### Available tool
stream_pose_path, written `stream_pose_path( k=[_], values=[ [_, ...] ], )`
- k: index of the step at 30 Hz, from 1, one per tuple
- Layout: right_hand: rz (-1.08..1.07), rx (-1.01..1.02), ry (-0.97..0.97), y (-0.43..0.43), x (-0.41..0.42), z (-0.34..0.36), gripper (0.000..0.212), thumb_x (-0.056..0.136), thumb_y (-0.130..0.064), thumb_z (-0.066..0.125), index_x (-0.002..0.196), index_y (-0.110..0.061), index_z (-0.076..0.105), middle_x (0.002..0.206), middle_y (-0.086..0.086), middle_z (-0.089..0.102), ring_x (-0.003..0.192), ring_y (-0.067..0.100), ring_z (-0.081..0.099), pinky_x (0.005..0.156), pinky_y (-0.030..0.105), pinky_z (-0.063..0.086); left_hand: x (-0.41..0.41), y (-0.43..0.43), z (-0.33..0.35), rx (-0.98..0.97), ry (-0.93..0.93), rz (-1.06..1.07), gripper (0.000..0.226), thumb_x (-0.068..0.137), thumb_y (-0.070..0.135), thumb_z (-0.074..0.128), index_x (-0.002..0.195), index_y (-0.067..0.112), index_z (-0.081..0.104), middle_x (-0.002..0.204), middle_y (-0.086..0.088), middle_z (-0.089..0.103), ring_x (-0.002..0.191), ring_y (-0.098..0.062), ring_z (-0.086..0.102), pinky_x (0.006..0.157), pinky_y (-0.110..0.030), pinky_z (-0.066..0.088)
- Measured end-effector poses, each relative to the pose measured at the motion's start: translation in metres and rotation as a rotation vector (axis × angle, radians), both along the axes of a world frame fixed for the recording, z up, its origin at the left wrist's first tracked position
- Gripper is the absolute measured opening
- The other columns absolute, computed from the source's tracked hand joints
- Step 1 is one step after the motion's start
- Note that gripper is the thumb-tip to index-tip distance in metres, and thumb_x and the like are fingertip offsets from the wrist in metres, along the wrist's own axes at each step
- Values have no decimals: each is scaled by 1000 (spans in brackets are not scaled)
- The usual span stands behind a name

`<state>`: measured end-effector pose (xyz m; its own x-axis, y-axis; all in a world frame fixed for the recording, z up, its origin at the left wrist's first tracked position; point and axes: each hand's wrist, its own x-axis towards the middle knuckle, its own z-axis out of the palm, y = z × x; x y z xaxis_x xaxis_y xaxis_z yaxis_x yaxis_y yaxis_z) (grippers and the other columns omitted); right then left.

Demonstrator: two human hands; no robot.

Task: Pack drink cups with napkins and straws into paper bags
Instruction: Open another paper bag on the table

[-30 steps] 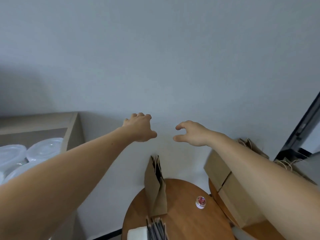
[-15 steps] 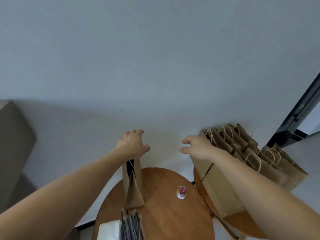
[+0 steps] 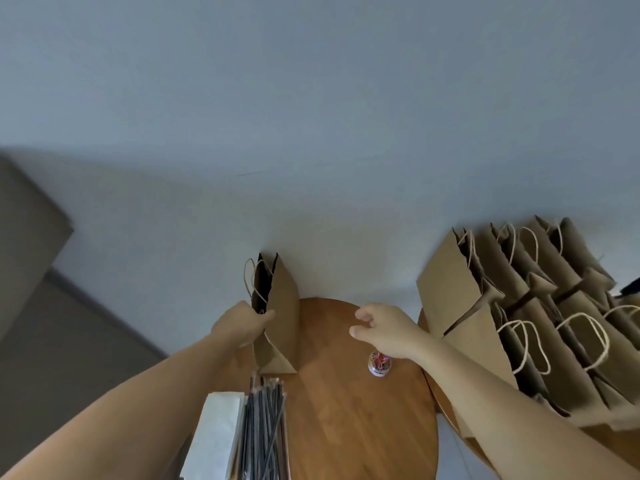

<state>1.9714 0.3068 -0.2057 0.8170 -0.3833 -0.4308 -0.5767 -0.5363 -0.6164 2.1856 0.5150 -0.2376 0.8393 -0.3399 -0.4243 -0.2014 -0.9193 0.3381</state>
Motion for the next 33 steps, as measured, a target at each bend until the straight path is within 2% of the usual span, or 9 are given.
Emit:
stream_pose_path(
  k=[4,8,10,13,17,22,24,27,33],
  values=[
    [8,1,53,11,5,-24,62,83,-59,53,138,-30,50,133,-12,58,116,14,59,95,36,51,7,-8,-23,11,25,-73,42,93,45,54,65,15,49,60,0,50,53,-14,50,51,-27,38],
    [2,24,67,19,11,-30,69,77,-65,51,138,-32,50,136,-13,55,114,6,55,93,27,45,9,-11,-25,-10,9,-31,26,92,18,47,67,11,48,68,-2,51,58,-15,49,52,-25,36],
    [-23,30,67,23,17,-25,72,73,-68,50,136,-33,51,128,-15,58,108,8,60,94,34,52,6,-12,-17,-30,-17,-18,26,92,15,44,67,11,48,68,-3,51,59,-17,49,52,-25,36],
    [-23,-20,19,31,28,-15,60,86,-61,53,135,-27,53,132,-10,59,114,11,58,97,33,48,-3,-18,9,-90,-84,-47,30,93,17,43,64,10,46,64,-3,48,56,-19,47,51,-26,34],
    [-111,-47,-81,49,37,1,57,93,-64,42,129,-23,59,128,-4,63,110,13,58,86,28,45,-40,-19,43,-193,-129,-160,34,95,18,43,62,10,44,58,-2,44,52,-18,43,48,-26,32],
    [-184,-74,-35,75,19,-1,70,93,-69,35,135,-16,53,129,2,61,116,22,58,91,36,48,-124,1,43,-129,-62,-311,32,100,20,39,79,13,63,73,-2,66,63,-18,64,56,-31,53],
    [-228,-10,-8,85,5,-12,65,90,-73,31,113,-21,61,109,-2,65,101,22,61,90,42,49,-156,10,32,-37,-4,-349,31,100,18,38,89,12,66,85,-5,70,75,-22,68,67,-33,58],
    [-277,91,28,97,-20,-34,50,90,-69,32,82,-25,54,83,-4,61,82,18,59,78,39,48,-200,27,11,47,97,-415,29,100,17,37,94,12,65,96,-9,70,87,-27,68,69,-33,53],
    [-173,175,120,110,-66,-78,34,98,-45,49,117,-18,56,114,0,63,106,22,60,96,43,47,-252,50,-23,29,285,-370,43,99,46,32,109,18,63,105,-7,69,94,-29,66,71,-33,49]
  ],
)
